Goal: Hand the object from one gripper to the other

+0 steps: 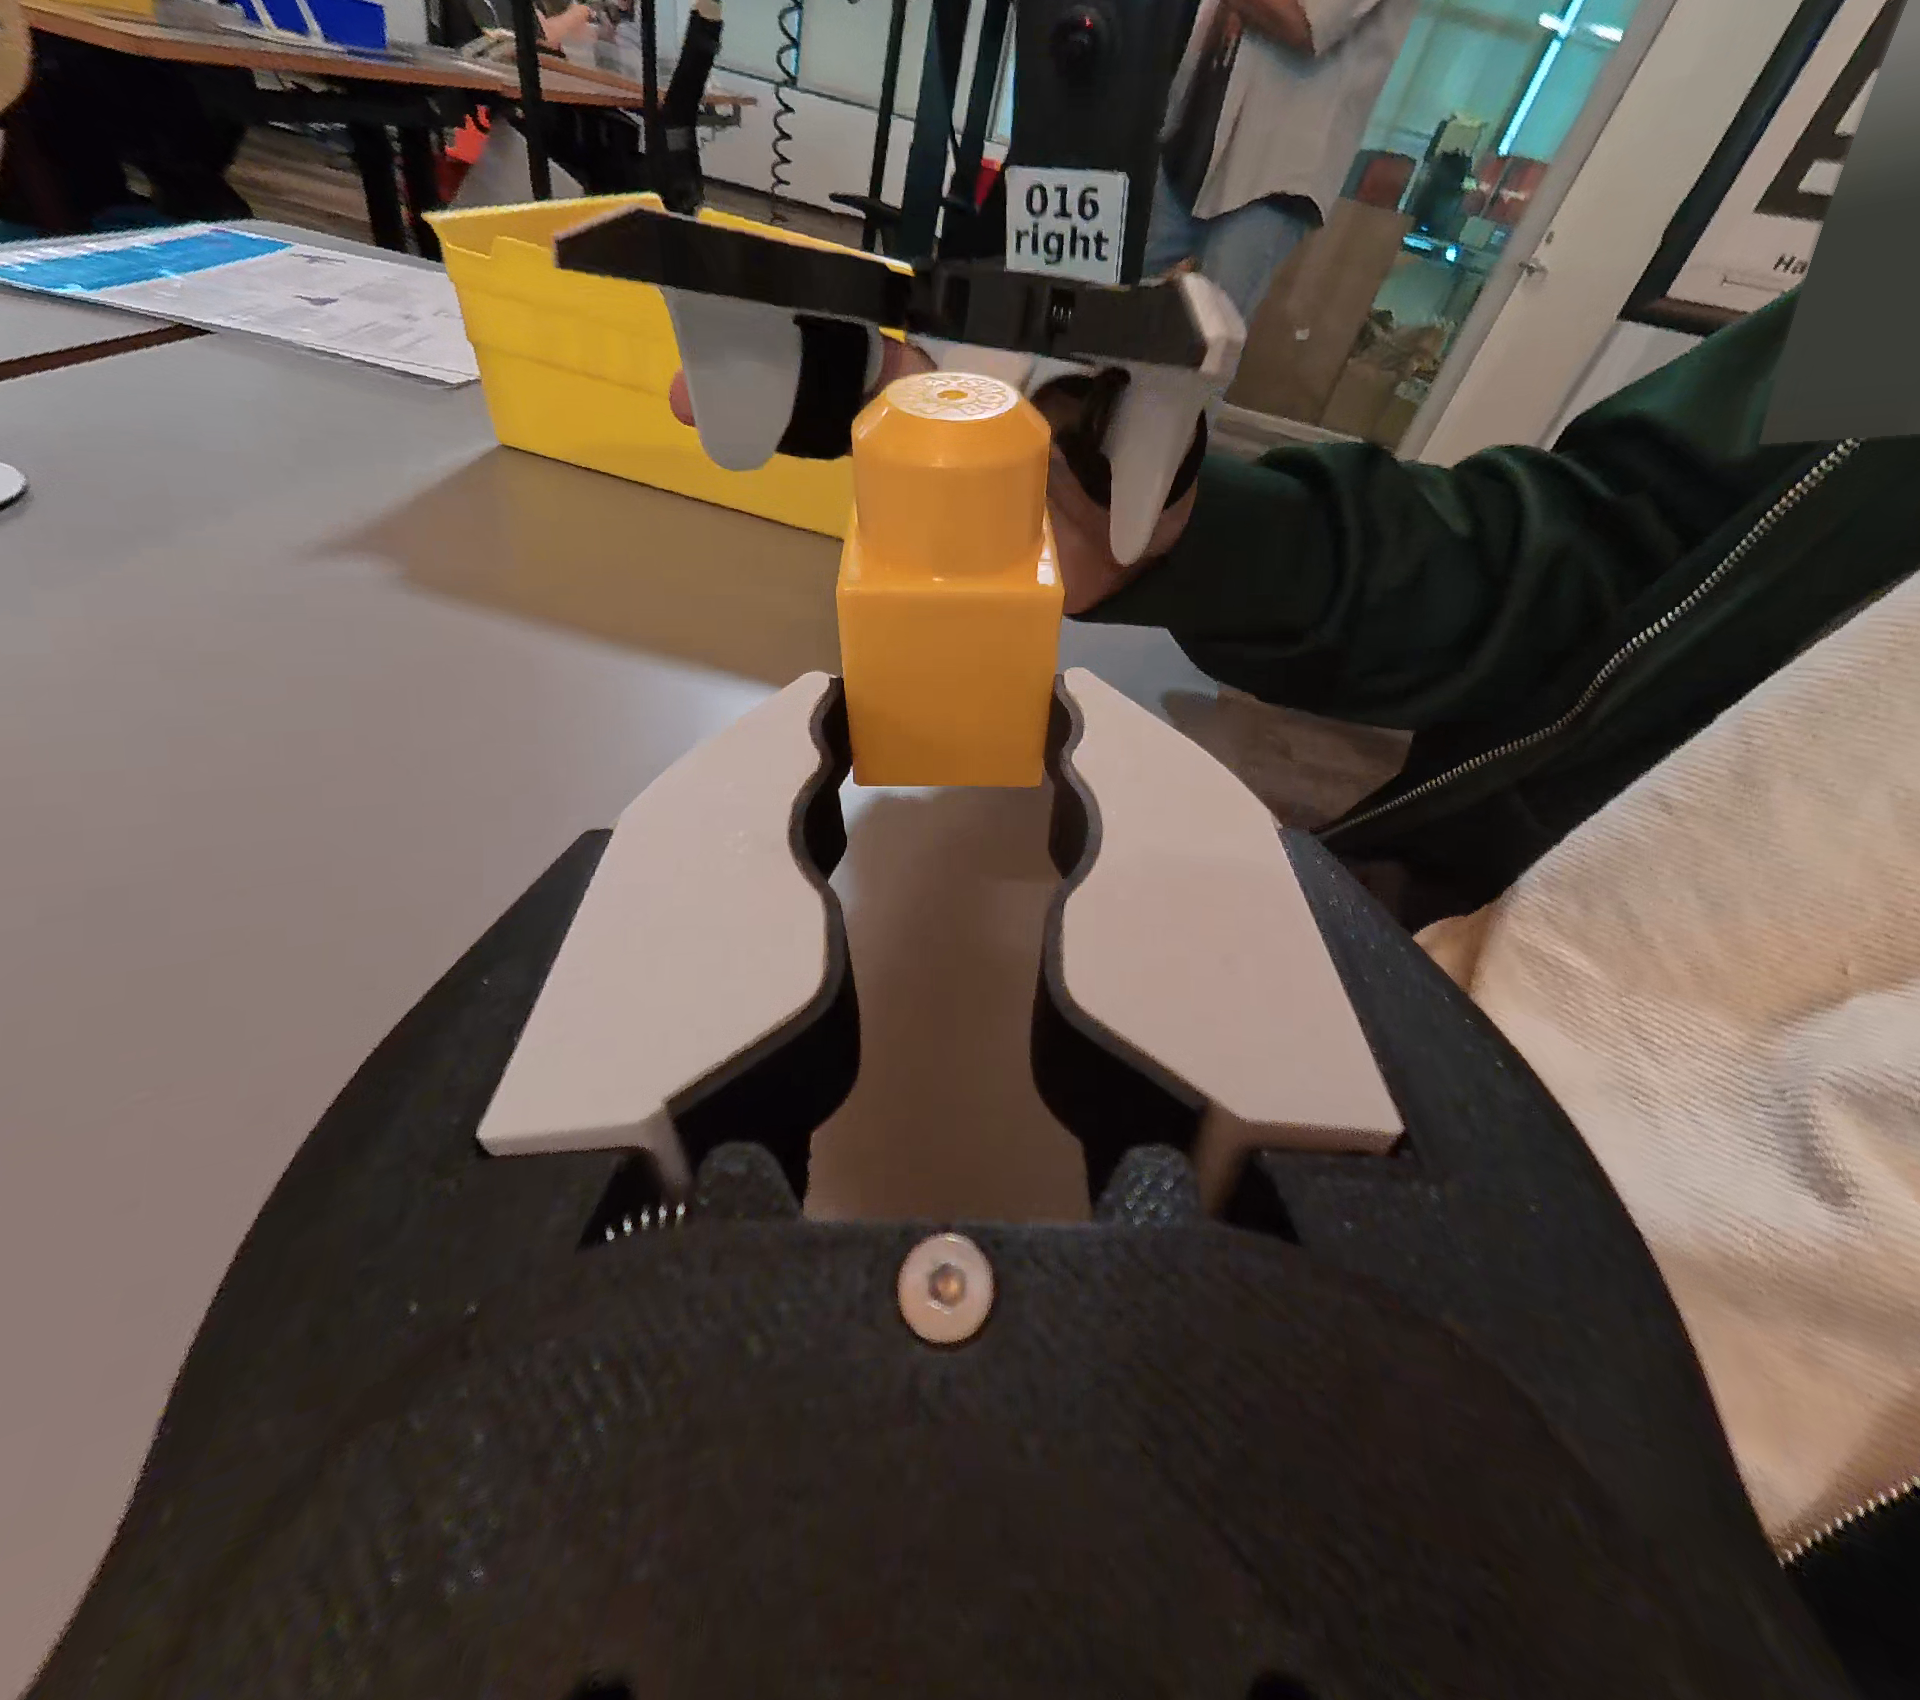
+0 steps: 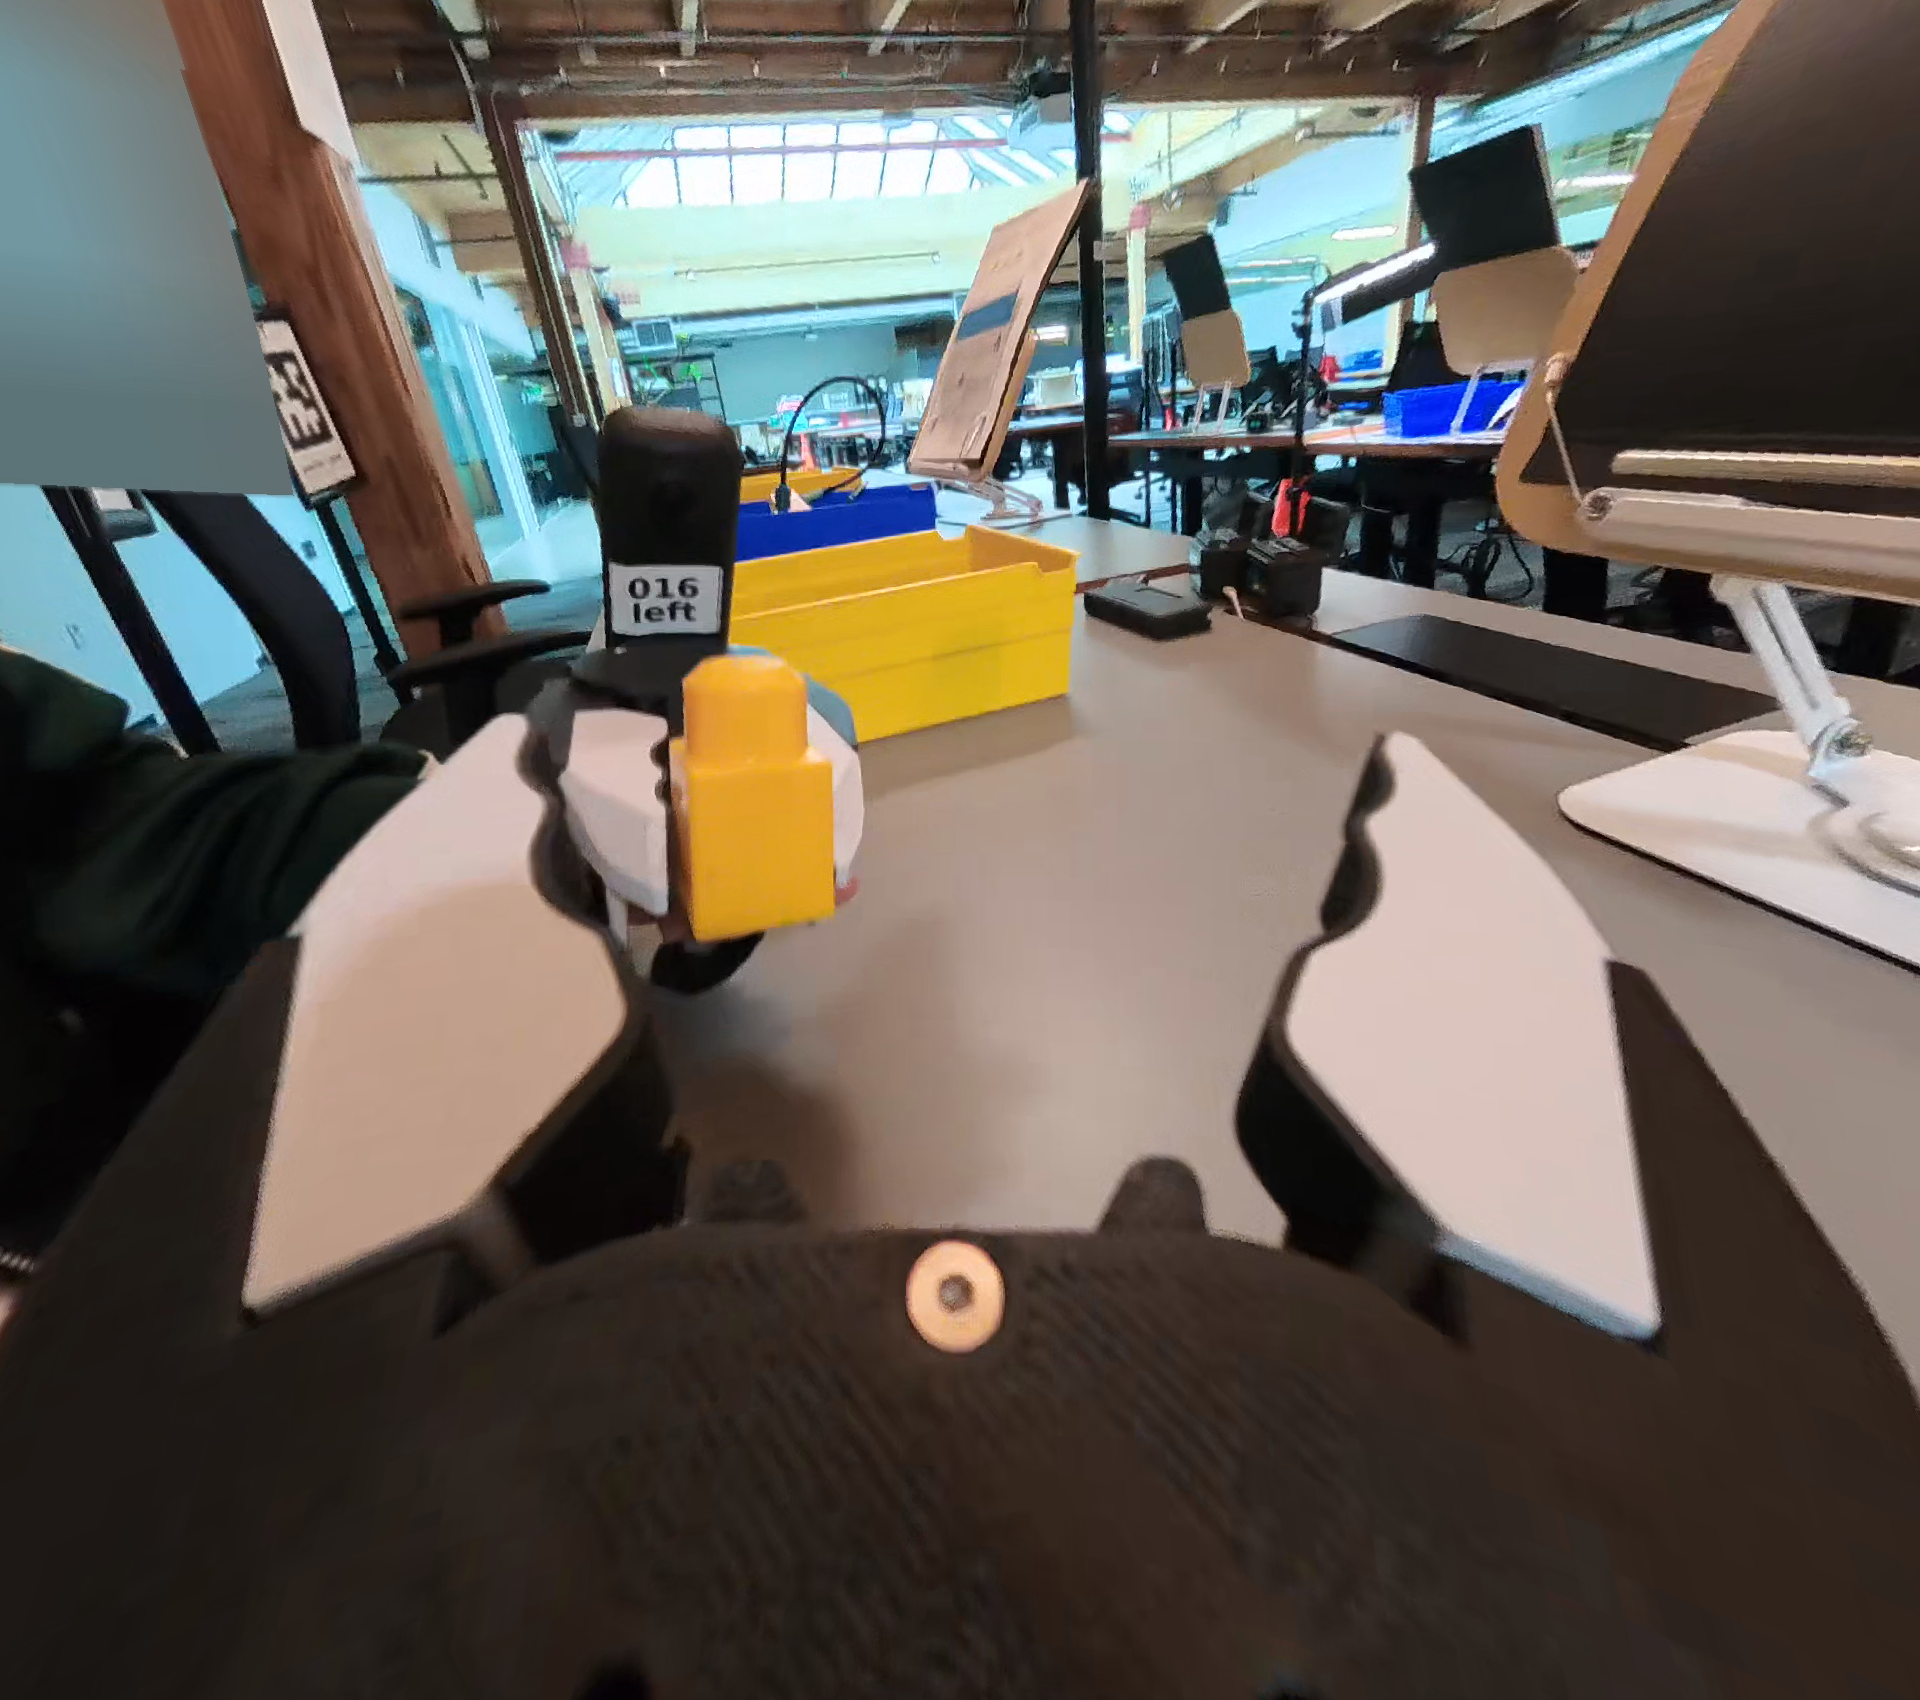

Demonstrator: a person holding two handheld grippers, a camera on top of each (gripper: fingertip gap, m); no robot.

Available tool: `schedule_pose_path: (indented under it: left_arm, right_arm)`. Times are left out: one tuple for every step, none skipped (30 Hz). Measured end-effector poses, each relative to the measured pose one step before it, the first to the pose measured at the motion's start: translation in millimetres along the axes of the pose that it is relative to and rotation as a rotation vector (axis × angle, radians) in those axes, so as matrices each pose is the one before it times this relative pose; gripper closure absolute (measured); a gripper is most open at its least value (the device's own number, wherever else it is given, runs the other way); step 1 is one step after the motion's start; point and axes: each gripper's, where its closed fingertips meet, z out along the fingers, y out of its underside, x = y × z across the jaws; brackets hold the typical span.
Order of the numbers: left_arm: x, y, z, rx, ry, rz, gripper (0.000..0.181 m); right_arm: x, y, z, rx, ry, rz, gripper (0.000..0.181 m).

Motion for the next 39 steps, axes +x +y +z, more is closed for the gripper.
schedule_pose_path:
  left_arm:
    - [1.92, 2.72, 2.08, -0.0169, 0.0053, 0.0085, 0.144]
    - [1.75, 2.35, 2.00, -0.0156, 0.0028, 0.0096, 0.144]
    - [1.76, 1.73, 1.87, -0.0142, 0.0015, 0.0083, 0.144]
    - [1.78, 0.59, 1.44, -0.0086, 0.0003, 0.0094, 0.144]
    - [2.11, -0.11, 1.24, -0.0053, 0.0020, 0.0092, 0.144]
    - [2.06, 0.21, 1.11, -0.0056, 0.0046, 0.0052, 0.144]
    - [1.44, 0.73, 0.95, -0.0055, 0.0027, 0.0025, 0.144]
    - [0.68, 0.87, 0.86, -0.0040, 0.0012, 0.0029, 0.144]
    - [0.41, 0.78, 0.77, -0.0035, 0.0010, 0.0022, 0.144]
    - [0.49, 0.63, 0.70, -0.0035, 0.0033, 0.0000, 0.144]
    - [0.58, 0.41, 0.62, -0.0018, 0.0041, -0.0010, 0.144]
    - [0.28, 0.25, 0.24, 0.0000, 0.0022, -0.0008, 0.144]
    - [-0.49, 0.30, 0.02, -0.0012, -0.0031, -0.0020, 0.144]
    - [0.26, -0.42, -0.32, 0.0029, 0.0025, -0.0009, 0.144]
    - [0.07, -0.34, -0.35, 0.0024, 0.0008, 0.0002, 0.144]
    - [0.13, -0.17, -0.22, 0.0011, 0.0004, 0.0009, 0.144]
    - [0.13, 0.06, 0.15, 0.0013, 0.0000, 0.0004, 0.144]
    - [-0.01, -0.10, 0.28, 0.0031, -0.0007, -0.0004, 0.144]
    - [-0.59, -0.40, 0.02, 0.0046, -0.0037, -0.0025, 0.144]
    - [-1.50, -1.06, -0.25, 0.0076, -0.0107, -0.0056, 0.144]
    - [-3.84, -1.51, -0.62, 0.0095, -0.0259, -0.0066, 0.133]
    - [-3.49, -1.87, -0.89, 0.0124, -0.0217, -0.0066, 0.120]
    - [-2.18, -2.12, -1.36, 0.0129, -0.0094, -0.0122, 0.114]
    - [-2.43, -2.77, -1.71, 0.0177, -0.0096, -0.0130, 0.110]
    - [-2.75, -3.20, -2.08, 0.0206, -0.0125, -0.0095, 0.108]
    - [-2.27, -2.84, -1.97, 0.0172, -0.0104, -0.0029, 0.108]
    - [-1.47, -1.86, -1.81, 0.0104, -0.0052, 0.0002, 0.109]
    - [-0.69, -0.38, -1.01, 0.0026, 0.0010, -0.0026, 0.110]
    - [-0.36, -0.03, -0.57, 0.0016, 0.0028, -0.0075, 0.110]
    - [0.50, -0.49, -0.19, 0.0057, 0.0098, -0.0129, 0.112]
    - [0.28, -0.90, -0.02, 0.0085, 0.0095, -0.0234, 0.112]
    - [-1.54, -0.79, -0.19, 0.0093, 0.0001, -0.0335, 0.112]
    - [-1.16, -0.70, -0.48, 0.0100, 0.0092, -0.0489, 0.113]
    - [-2.02, 0.27, -0.33, 0.0045, 0.0148, -0.0813, 0.112]
    - [-1.16, 0.00, 0.79, 0.0109, 0.0357, -0.1148, 0.098]
    - [1.61, 0.62, 1.63, 0.0061, 0.0667, -0.1467, 0.080]
    - [1.90, 0.66, 0.35, 0.0038, 0.0723, -0.1374, 0.077]
    - [0.22, -0.51, -0.10, 0.0156, 0.0521, -0.1058, 0.076]
    - [-0.77, 0.59, -0.30, 0.0041, 0.0269, -0.0678, 0.076]
  right_arm:
    - [-4.10, 0.71, 2.15, -0.0031, -0.0168, 0.0064, 0.041]
    - [-6.58, 3.54, 2.62, -0.0198, -0.0354, 0.0126, 0.046]
    - [-5.72, 4.42, 3.00, -0.0241, -0.0293, 0.0144, 0.050]
    - [-5.53, 3.86, 2.82, -0.0181, -0.0279, 0.0074, 0.057]
    - [-7.40, 3.68, 2.40, -0.0178, -0.0410, 0.0036, 0.070]
    - [-6.93, 3.02, 2.26, -0.0163, -0.0395, 0.0065, 0.086]
    - [-5.40, 2.50, 2.29, -0.0128, -0.0284, 0.0057, 0.100]
    - [-4.90, 1.93, 2.25, -0.0089, -0.0246, -0.0019, 0.112]
    - [-4.45, 1.47, 2.04, -0.0063, -0.0186, -0.0121, 0.124]
    - [-2.09, 1.35, 1.69, -0.0084, -0.0026, -0.0150, 0.132]
    - [-0.78, 1.09, 1.43, -0.0103, 0.0062, -0.0157, 0.137]
    - [-1.40, 0.67, 0.78, -0.0072, 0.0013, -0.0175, 0.143]
    - [-2.12, 0.06, 0.38, -0.0033, -0.0051, -0.0167, 0.151]
    - [-0.81, -0.30, 0.28, -0.0006, 0.0025, -0.0085, 0.152]
    - [-0.17, -0.33, 0.08, 0.0005, 0.0028, -0.0030, 0.152]
    - [-0.16, -0.17, -0.03, -0.0010, -0.0004, 0.0027, 0.152]
    - [-0.14, 0.04, -0.16, -0.0028, -0.0015, 0.0062, 0.152]
    - [-0.04, 0.10, -0.12, -0.0018, -0.0009, 0.0045, 0.152]
    - [0.35, -0.13, -0.23, -0.0007, 0.0027, 0.0004, 0.152]
    - [0.77, -0.48, -0.38, 0.0013, 0.0070, -0.0024, 0.152]
    - [1.14, -1.53, -0.91, 0.0074, 0.0094, -0.0056, 0.152]
    - [1.54, -2.44, -1.25, 0.0122, 0.0105, -0.0020, 0.152]
    - [1.91, -2.36, -1.78, 0.0117, 0.0109, 0.0000, 0.152]
    - [2.09, -1.63, -1.88, 0.0082, 0.0108, 0.0003, 0.152]
    - [1.73, -0.81, -1.69, 0.0035, 0.0061, 0.0024, 0.152]
    - [1.29, 0.02, -1.37, -0.0004, 0.0013, 0.0093, 0.152]
    - [1.29, 0.33, -1.12, -0.0013, 0.0006, 0.0141, 0.152]
    - [1.12, 0.00, -0.96, 0.0006, 0.0022, 0.0104, 0.152]
    - [0.89, -0.35, -0.64, 0.0018, 0.0033, 0.0013, 0.152]
    - [0.77, -0.23, -0.44, 0.0002, 0.0061, -0.0067, 0.152]
    - [1.02, -0.06, -0.41, -0.0028, 0.0108, -0.0146, 0.152]
    - [1.25, 0.13, -0.37, -0.0039, 0.0160, -0.0237, 0.152]
    - [1.79, 0.03, -0.52, -0.0044, 0.0223, -0.0344, 0.152]
    - [2.24, 0.04, -0.73, -0.0066, 0.0303, -0.0502, 0.152]
    - [2.28, 0.29, -0.69, -0.0117, 0.0349, -0.0679, 0.152]
    - [1.19, 1.19, -0.43, -0.0194, 0.0312, -0.0781, 0.152]
    - [0.05, 2.22, 0.08, -0.0260, 0.0259, -0.0802, 0.152]
    - [-0.77, 2.07, 0.48, -0.0235, 0.0227, -0.0763, 0.152]
    - [-2.08, 0.33, 0.88, -0.0110, 0.0123, -0.0647, 0.152]
